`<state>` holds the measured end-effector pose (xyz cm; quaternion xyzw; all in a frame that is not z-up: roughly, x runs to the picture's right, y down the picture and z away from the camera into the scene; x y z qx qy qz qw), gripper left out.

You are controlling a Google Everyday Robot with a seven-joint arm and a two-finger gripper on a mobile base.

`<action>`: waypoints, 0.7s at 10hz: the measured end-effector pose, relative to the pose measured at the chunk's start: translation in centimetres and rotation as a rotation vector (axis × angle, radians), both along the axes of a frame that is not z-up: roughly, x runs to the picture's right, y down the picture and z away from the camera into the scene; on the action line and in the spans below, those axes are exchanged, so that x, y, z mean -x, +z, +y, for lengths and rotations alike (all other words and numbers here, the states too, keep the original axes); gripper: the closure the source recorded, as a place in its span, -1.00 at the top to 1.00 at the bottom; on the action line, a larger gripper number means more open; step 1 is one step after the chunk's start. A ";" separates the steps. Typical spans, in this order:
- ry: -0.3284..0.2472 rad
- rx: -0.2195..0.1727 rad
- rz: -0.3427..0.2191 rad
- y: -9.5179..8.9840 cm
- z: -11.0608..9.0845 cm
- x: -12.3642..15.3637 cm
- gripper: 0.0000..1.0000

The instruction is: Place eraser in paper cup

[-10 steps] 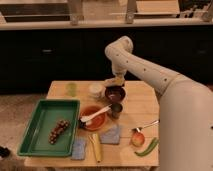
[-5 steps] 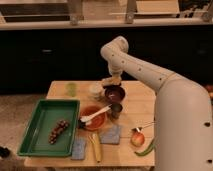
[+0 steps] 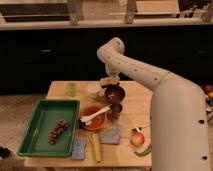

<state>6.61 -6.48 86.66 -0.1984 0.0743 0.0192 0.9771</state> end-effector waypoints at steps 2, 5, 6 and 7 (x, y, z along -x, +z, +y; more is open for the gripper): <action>0.030 -0.017 0.052 0.3 -0.6 -0.8 -0.98; 0.083 -0.051 0.063 0.5 -1.6 -1.5 -0.98; 0.098 -0.060 0.023 0.2 -1.9 -1.6 -0.98; 0.104 -0.062 -0.034 0.0 -2.1 -1.5 -0.98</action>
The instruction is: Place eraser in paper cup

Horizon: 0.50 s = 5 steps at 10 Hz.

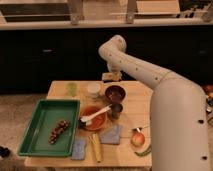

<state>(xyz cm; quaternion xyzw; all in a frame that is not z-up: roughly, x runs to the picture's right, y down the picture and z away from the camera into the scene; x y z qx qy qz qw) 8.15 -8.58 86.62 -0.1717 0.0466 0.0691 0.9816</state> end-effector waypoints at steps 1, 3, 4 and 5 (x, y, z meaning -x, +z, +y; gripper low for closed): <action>-0.006 -0.004 -0.050 -0.2 -0.2 0.3 -0.98; -0.053 0.020 -0.163 -0.7 -0.2 1.7 -0.98; -0.098 0.042 -0.202 -0.7 0.0 2.3 -0.98; -0.158 0.081 -0.257 -0.8 0.4 3.4 -0.98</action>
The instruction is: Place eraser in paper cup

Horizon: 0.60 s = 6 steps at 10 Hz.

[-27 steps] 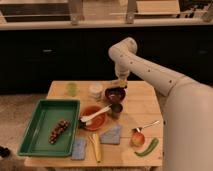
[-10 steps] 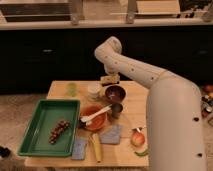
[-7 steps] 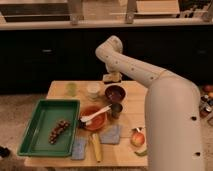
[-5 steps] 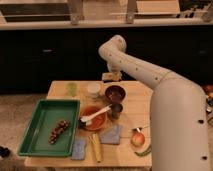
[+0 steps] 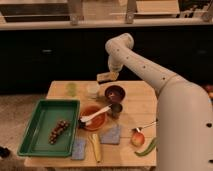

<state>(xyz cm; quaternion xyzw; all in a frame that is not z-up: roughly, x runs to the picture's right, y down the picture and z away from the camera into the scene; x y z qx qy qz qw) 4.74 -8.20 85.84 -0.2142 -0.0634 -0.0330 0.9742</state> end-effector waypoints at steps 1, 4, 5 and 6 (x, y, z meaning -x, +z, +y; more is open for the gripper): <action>-0.044 0.033 -0.036 0.0 0.3 0.8 -0.98; -0.161 0.138 -0.136 0.3 1.4 2.9 -0.98; -0.185 0.173 -0.183 0.4 1.8 3.9 -0.98; -0.196 0.208 -0.227 0.4 2.1 4.3 -0.98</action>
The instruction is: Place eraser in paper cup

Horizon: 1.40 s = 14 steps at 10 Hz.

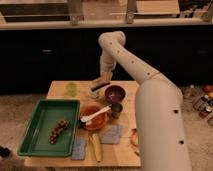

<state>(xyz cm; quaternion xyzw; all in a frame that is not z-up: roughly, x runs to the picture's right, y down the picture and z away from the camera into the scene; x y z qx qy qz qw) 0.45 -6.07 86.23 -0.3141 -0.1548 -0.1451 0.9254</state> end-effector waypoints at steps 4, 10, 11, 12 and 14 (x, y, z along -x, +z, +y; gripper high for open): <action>-0.005 0.065 -0.113 -0.2 0.9 0.9 -0.98; -0.025 0.028 -0.206 1.0 1.1 2.7 -0.98; -0.020 0.025 -0.226 1.2 1.0 3.0 -0.98; -0.014 0.024 -0.241 1.4 0.9 3.3 -0.98; -0.007 0.030 -0.266 1.6 0.7 3.9 -0.98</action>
